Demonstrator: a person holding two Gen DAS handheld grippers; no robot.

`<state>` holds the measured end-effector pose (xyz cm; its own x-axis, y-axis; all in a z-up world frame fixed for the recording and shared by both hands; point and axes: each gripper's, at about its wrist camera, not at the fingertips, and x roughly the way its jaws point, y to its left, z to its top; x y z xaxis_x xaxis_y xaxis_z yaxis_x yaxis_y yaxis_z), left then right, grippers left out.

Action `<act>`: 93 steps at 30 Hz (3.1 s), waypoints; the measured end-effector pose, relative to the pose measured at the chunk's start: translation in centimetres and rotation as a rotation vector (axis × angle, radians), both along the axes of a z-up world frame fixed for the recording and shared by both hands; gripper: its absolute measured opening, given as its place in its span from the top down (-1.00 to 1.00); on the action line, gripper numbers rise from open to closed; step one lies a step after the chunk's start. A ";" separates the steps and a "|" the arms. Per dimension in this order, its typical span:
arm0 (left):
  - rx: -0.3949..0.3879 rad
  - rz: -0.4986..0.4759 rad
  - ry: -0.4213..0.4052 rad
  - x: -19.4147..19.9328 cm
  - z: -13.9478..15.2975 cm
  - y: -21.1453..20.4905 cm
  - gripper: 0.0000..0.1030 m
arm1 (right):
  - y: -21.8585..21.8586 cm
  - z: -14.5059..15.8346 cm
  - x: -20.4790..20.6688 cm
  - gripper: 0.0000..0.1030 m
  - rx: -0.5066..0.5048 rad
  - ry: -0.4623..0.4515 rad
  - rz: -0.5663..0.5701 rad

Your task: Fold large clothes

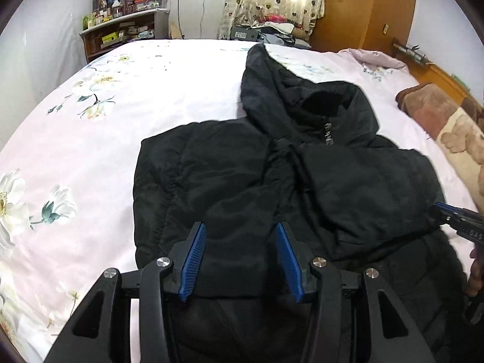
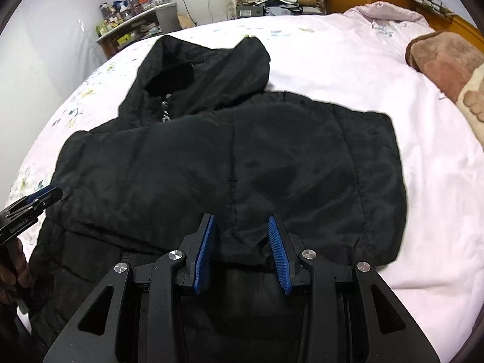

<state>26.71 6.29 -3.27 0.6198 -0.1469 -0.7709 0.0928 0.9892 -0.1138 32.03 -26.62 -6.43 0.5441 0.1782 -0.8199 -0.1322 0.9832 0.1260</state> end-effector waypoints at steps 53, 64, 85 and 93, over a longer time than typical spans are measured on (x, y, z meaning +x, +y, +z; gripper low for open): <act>-0.178 -0.117 -0.152 16.2 7.5 -2.8 0.87 | -0.2 8.2 17.3 0.84 0.113 -0.169 -0.016; -0.193 -0.155 -0.135 4.6 8.1 -1.9 0.86 | -0.4 7.8 5.2 0.84 0.175 -0.146 -0.032; -0.199 -0.052 -0.048 -5.5 5.5 1.8 0.42 | -1.9 3.7 -1.2 0.08 0.338 -0.002 -0.043; -0.186 -0.150 -0.055 -2.1 4.6 -2.6 0.30 | 1.7 -0.5 0.9 0.83 0.310 0.108 -0.043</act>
<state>24.64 3.69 1.35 0.6208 -0.3767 -0.6875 0.2487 0.9263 -0.2829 32.97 -24.88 -6.96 0.4698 0.4071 -0.7833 -0.0610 0.9002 0.4312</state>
